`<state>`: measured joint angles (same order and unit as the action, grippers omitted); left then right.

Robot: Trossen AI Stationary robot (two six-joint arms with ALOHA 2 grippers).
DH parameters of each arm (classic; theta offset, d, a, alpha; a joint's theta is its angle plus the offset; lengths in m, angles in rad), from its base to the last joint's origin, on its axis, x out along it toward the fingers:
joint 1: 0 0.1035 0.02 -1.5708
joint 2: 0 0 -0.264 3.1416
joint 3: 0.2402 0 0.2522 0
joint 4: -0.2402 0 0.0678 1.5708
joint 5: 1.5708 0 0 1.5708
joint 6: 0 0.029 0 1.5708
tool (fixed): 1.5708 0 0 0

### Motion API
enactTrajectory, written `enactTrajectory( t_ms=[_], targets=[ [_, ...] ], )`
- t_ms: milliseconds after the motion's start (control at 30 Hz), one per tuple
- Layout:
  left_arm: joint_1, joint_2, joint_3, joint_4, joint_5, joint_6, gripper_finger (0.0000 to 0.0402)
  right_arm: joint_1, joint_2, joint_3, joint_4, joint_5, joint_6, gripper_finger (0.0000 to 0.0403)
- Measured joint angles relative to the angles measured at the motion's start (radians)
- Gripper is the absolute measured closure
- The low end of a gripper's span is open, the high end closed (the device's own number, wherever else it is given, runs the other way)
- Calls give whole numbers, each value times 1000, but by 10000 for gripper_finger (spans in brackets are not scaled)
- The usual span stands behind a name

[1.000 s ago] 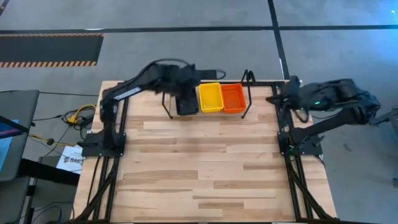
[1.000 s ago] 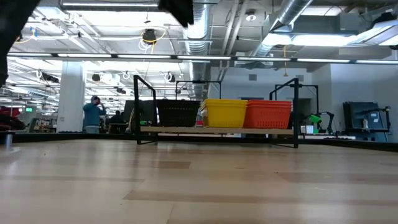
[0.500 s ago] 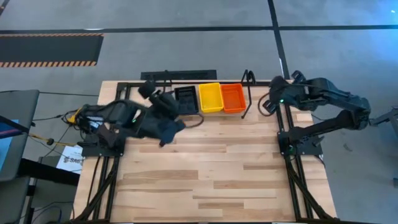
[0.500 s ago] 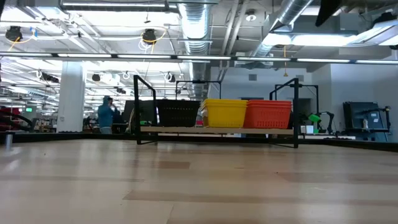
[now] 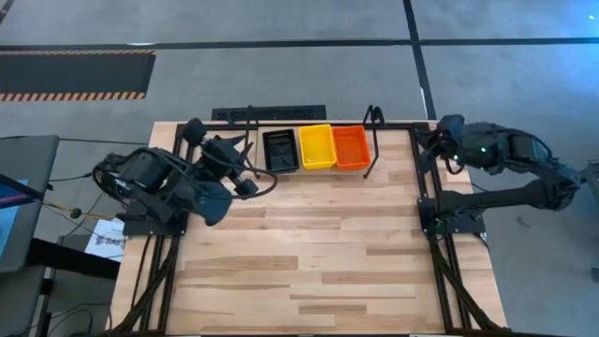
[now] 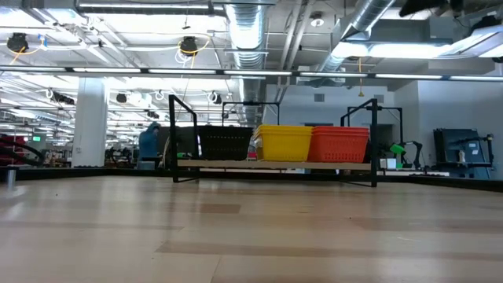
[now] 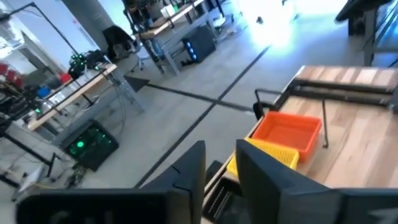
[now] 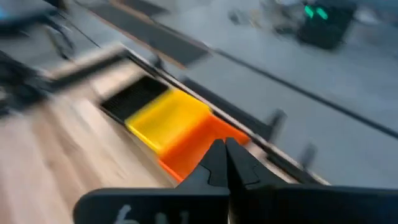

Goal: Stack baskets on shelf by color
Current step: Stack the black bin on top of the other stacked black bins on the shelf

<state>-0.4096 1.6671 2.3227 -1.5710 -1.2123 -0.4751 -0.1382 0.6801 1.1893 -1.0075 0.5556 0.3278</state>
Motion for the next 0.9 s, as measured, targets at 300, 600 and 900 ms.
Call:
enactTrajectory(
  t_ms=[300,600,900],
  targets=[
    [183,-15,-124,1,170,-57,397,82,-42,-121,254,-36,-103,402],
    [459,-14,-425,179,518,-52,401,162,-38,-121,380,-36,-177,402],
    [497,-13,-801,676,866,129,401,249,-40,-121,440,-37,-231,402]
  ],
)
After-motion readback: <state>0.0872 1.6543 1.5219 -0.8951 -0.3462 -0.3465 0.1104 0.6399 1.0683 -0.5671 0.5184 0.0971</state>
